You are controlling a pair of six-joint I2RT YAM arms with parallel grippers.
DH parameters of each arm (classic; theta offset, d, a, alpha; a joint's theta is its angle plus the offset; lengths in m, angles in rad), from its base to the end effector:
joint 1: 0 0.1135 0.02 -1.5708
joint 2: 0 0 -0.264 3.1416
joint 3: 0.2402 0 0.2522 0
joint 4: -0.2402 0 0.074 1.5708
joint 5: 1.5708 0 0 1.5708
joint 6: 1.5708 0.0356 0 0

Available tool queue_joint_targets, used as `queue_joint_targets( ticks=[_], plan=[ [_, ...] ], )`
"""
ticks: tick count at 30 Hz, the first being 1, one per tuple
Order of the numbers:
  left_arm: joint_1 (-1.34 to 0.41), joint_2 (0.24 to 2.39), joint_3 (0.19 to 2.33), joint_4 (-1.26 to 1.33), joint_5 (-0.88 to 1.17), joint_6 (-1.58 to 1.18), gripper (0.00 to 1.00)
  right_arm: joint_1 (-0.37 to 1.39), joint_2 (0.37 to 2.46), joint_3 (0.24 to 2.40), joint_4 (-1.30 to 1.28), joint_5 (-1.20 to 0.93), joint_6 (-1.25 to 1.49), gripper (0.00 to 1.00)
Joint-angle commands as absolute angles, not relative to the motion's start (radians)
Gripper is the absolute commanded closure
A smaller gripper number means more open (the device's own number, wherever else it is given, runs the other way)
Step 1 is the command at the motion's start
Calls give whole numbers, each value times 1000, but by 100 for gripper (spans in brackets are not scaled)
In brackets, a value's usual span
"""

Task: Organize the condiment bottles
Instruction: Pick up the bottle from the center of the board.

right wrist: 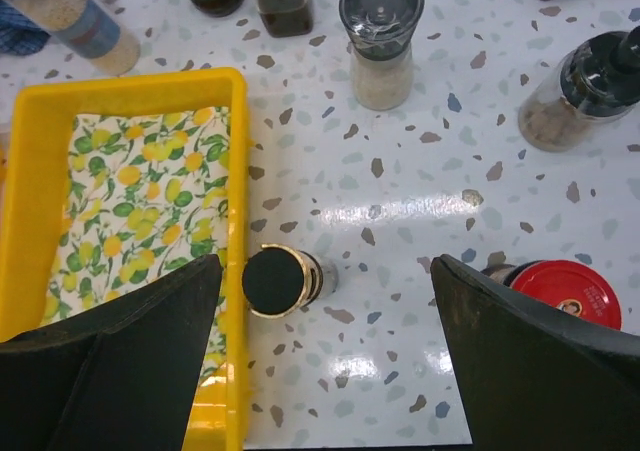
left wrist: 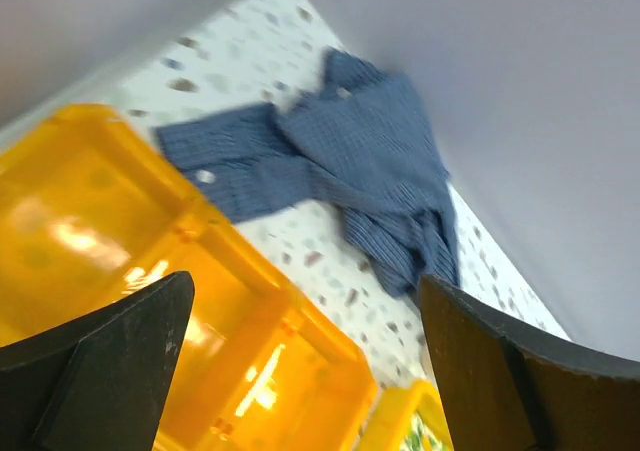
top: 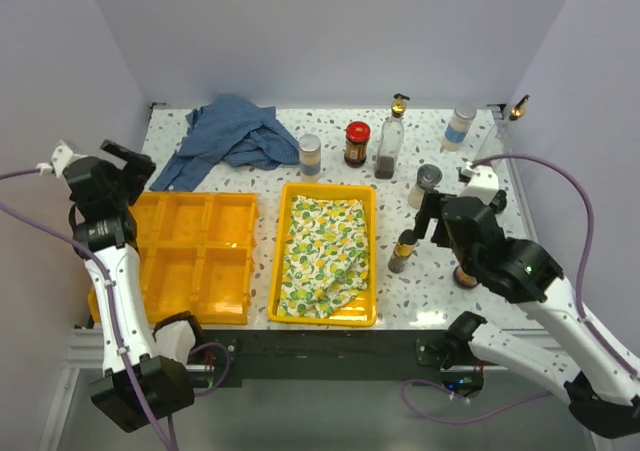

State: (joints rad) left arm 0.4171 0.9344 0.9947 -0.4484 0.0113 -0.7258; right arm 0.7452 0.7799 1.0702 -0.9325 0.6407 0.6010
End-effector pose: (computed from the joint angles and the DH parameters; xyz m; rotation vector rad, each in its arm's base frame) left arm 0.1880 0.0829 0.3590 -1.0565 1.6568 -0.2138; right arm 0.1114 0.0738 0.3653 0.1916 2.0645 0.1080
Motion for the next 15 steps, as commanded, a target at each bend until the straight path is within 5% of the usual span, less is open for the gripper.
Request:
queue_joint_targets(
  ticks=[1, 9, 15],
  plan=[
    [253, 968, 943, -196, 365, -548, 2, 741, 968, 1166, -934, 784, 571, 10],
    [-259, 1127, 1029, -250, 372, -342, 2, 373, 1080, 1183, -833, 631, 485, 11],
    [-382, 1164, 967, -223, 376, -216, 2, 149, 1181, 1166, -816, 552, 430, 11]
  ],
)
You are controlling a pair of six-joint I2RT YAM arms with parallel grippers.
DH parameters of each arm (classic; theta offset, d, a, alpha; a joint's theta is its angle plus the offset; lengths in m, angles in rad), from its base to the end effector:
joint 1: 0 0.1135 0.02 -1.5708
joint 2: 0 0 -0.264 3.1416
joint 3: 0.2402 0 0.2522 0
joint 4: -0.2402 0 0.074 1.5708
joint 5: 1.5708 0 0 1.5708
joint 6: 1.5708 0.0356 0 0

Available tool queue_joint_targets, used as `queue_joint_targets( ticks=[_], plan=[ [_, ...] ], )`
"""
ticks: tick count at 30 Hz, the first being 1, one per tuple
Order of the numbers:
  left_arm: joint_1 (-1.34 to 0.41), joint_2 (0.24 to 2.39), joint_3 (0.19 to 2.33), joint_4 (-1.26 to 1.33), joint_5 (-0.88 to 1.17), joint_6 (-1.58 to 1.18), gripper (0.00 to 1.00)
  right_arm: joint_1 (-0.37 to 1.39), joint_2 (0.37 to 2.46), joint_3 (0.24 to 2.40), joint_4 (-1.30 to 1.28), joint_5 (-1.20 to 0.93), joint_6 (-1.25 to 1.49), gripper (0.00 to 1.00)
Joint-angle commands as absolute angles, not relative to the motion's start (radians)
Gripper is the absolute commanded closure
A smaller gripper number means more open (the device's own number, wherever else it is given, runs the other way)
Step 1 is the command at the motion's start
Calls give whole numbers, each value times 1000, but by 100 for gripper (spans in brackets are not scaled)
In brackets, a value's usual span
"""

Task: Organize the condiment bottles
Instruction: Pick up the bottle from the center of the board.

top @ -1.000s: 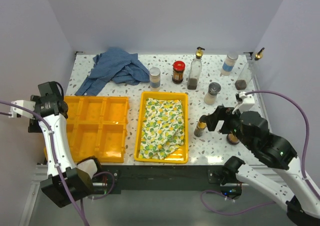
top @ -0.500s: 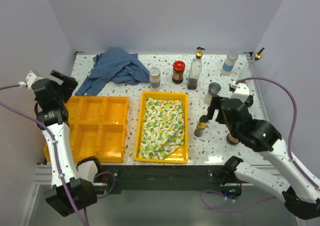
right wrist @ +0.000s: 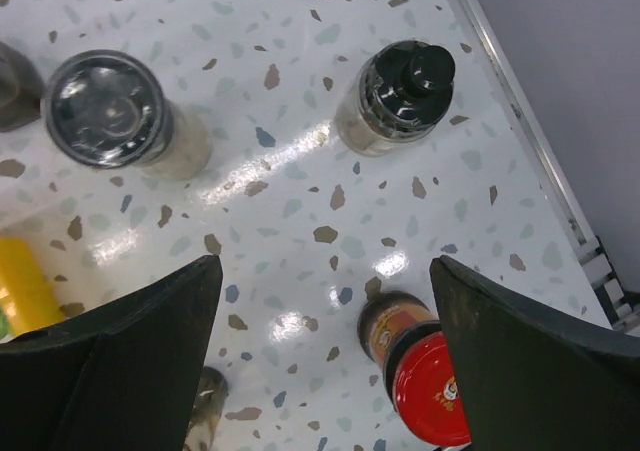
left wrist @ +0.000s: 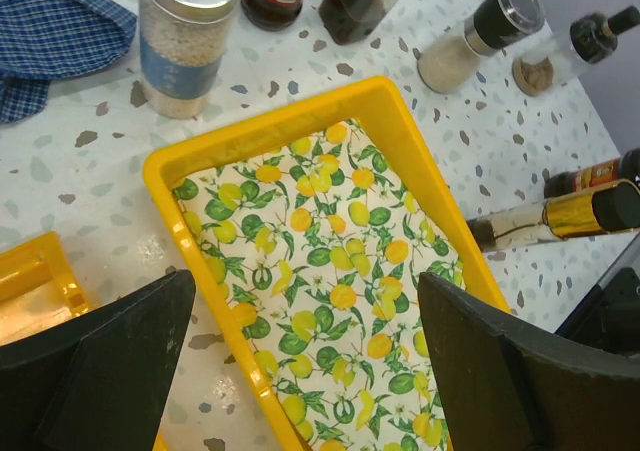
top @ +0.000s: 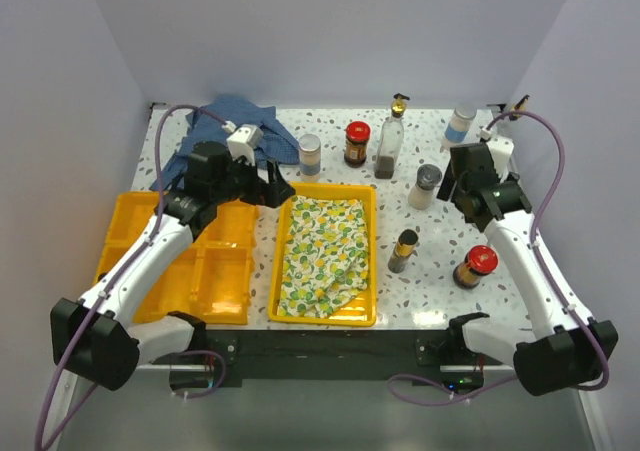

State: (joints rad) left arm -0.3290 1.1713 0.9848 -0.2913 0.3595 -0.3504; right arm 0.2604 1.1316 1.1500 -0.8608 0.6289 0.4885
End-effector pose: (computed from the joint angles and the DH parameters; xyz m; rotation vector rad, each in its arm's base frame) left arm 0.2462 -0.0973 0.3209 0.2093 2.0985 -0.7840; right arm 0.2180 0.0364 0.3402 0.5276 2.1804 -0.3635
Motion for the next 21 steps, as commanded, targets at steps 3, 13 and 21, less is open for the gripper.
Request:
queue_joint_targets(
  ticks=[3, 13, 21],
  plan=[
    [-383, 1164, 943, -216, 371, -235, 2, 51, 1216, 1152, -776, 488, 394, 11],
    [-382, 1135, 956, -267, 183, -252, 0, -172, 1362, 1123, -580, 279, 310, 12],
    [-382, 1082, 939, -268, 75, -261, 0, -264, 1496, 1150, -529, 204, 291, 13]
  ],
)
